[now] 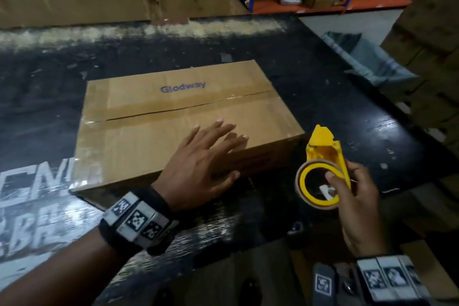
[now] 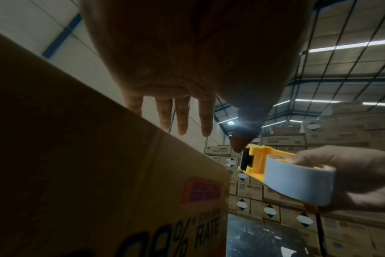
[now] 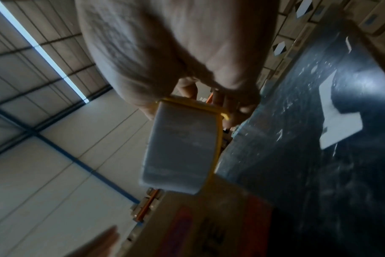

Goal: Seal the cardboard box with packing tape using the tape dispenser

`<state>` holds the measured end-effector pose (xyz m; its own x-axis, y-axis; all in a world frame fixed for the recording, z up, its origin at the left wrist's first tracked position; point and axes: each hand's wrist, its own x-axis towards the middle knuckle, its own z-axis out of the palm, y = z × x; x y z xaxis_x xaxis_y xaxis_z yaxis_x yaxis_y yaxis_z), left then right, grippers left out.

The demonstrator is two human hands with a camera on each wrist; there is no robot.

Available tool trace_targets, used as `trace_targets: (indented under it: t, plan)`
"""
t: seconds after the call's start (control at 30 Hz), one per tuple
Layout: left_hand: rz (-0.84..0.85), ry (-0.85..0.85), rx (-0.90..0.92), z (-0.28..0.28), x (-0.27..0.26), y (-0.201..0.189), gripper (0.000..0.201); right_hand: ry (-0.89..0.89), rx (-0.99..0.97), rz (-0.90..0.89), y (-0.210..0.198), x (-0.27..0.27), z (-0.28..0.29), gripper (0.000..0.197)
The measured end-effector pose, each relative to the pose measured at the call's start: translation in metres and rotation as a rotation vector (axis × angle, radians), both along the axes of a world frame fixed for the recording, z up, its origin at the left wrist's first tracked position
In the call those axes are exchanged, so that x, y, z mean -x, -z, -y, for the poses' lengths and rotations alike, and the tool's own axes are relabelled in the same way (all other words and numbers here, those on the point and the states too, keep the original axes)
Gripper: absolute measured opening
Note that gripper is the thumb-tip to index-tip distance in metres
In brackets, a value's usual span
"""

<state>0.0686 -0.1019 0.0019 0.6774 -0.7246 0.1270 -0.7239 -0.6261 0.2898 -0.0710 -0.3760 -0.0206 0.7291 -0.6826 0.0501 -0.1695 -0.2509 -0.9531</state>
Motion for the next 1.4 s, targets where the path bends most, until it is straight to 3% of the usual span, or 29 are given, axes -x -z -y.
trace_targets:
  t: [0.17, 0.33, 0.57, 0.6, 0.67, 0.73, 0.83, 0.9, 1.0, 1.1, 1.27, 1.4]
  plan:
    - [0.075, -0.118, -0.119, 0.053, -0.005, 0.016, 0.067, -0.005, 0.235, -0.313, 0.055, -0.034, 0.079, 0.024]
    - [0.142, -0.148, -0.183, 0.055, -0.004, 0.023, 0.063, -0.094, 0.294, -0.432, 0.096, -0.052, 0.101, 0.025]
    - [0.123, -0.165, -0.211, 0.058, -0.003, 0.020, 0.063, -0.140, 0.235, -0.480, 0.100, -0.059, 0.108, 0.024]
    - [0.119, -0.162, -0.211, 0.058, -0.003, 0.020, 0.063, -0.159, 0.220, -0.509, 0.097, -0.059, 0.110, 0.031]
    - [0.083, -0.155, -0.190, 0.059, -0.003, 0.017, 0.063, -0.189, 0.228, -0.570, 0.087, -0.057, 0.110, 0.066]
    - [0.009, -0.179, -0.111, 0.055, 0.000, 0.010, 0.065, -0.175, 0.342, -0.441, 0.069, -0.057, 0.103, 0.084]
    - [-0.006, -0.309, -0.012, 0.030, 0.009, -0.001, 0.070, -0.242, 0.645, -0.043, 0.030, -0.066, 0.073, 0.074]
    - [0.028, -0.404, -0.021, 0.000, 0.015, -0.004, 0.073, -0.385, 0.850, 0.049, 0.003, -0.077, 0.041, 0.077]
    - [0.017, -0.546, -0.080, -0.054, 0.020, 0.000, 0.079, -0.651, 1.048, -0.004, -0.012, -0.096, -0.006, 0.085]
    - [-0.029, -0.625, -0.147, -0.090, 0.027, 0.007, 0.078, -0.786, 1.117, -0.137, -0.006, -0.110, -0.039, 0.088]
    - [0.053, -0.567, -0.186, -0.109, 0.035, 0.017, 0.064, -0.701, 1.137, -0.200, 0.000, -0.111, -0.063, 0.070]
    - [0.044, -0.540, -0.195, -0.123, 0.038, 0.017, 0.064, -0.679, 1.133, -0.186, -0.002, -0.103, -0.078, 0.069]
